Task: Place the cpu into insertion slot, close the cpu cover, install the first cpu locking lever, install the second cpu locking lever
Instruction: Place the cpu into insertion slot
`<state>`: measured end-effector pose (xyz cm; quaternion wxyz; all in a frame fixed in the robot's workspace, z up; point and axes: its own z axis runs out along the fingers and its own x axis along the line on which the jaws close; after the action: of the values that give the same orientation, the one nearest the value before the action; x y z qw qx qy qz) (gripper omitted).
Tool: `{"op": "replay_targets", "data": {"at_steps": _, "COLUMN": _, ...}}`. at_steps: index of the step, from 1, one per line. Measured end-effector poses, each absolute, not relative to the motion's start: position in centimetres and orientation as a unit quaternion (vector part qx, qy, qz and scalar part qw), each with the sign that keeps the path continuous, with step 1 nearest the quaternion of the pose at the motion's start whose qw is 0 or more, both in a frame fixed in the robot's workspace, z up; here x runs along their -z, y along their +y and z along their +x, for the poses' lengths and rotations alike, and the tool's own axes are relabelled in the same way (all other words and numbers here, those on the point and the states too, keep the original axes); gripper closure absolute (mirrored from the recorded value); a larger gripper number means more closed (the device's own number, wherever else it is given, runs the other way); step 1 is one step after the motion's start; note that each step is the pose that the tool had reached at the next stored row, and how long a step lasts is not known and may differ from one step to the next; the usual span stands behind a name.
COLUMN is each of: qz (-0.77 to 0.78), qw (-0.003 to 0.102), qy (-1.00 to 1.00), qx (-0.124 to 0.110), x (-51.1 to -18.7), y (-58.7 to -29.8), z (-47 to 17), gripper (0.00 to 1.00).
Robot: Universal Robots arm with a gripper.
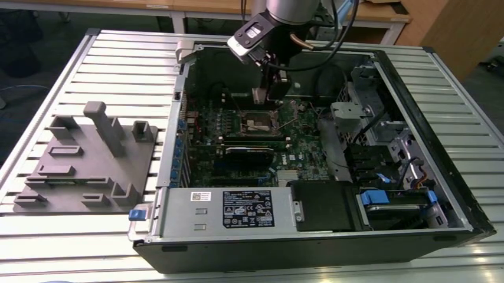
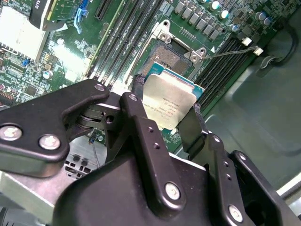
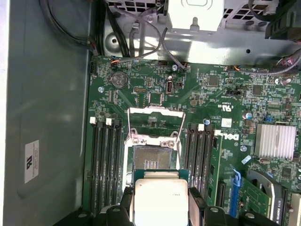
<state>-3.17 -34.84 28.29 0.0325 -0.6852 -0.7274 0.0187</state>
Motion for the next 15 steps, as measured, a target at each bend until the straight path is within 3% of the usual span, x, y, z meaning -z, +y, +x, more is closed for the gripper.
{"op": "replay_targets", "data": {"at_steps": 15, "qz": -0.679, "qw": 0.016, "qy": -0.734, "qx": -0.003, "x": -26.3, "y": -34.8, "z": -3.8, "gripper": 0.46}}
